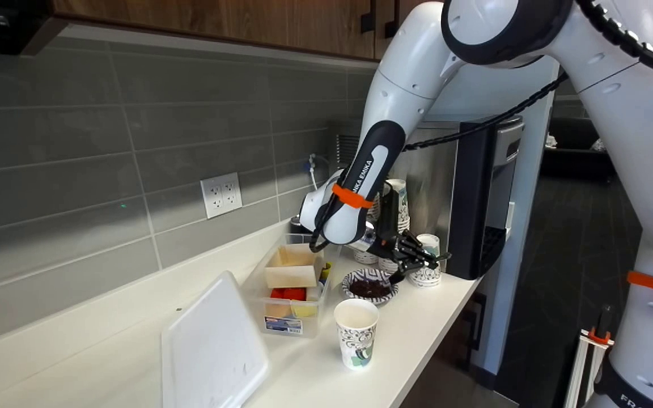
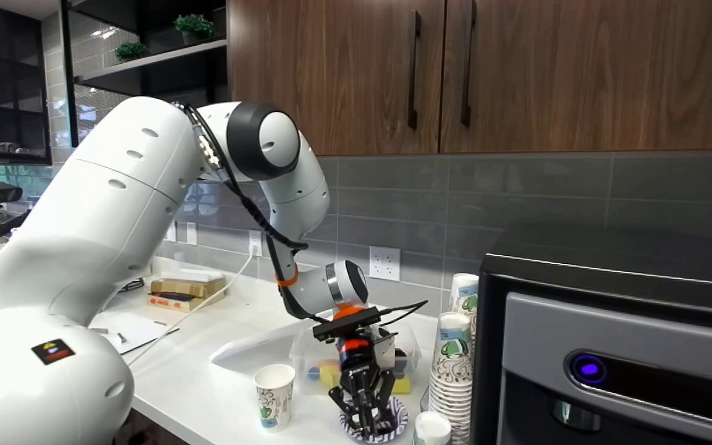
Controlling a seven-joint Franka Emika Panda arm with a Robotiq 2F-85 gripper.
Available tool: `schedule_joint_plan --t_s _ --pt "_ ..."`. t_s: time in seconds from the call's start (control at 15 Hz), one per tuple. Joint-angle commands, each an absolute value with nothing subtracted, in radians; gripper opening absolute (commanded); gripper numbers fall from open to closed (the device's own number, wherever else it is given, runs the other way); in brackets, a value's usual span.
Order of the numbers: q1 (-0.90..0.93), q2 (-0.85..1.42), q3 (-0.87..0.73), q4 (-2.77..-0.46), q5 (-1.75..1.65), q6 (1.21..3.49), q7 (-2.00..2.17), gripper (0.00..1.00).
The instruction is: Use the spoon to stir in the bowl
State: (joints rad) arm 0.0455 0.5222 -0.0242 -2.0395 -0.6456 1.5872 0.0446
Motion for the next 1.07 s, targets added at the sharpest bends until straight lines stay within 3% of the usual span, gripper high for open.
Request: schedule_joint_plan --t_s 0.0,1.0 --pt "0.045 0.540 0.005 -2.034 -0.652 1.589 -0.022 0.03" --pt "0.044 0.471 0.025 -2.056 -0.597 1.843 -0.124 0.03"
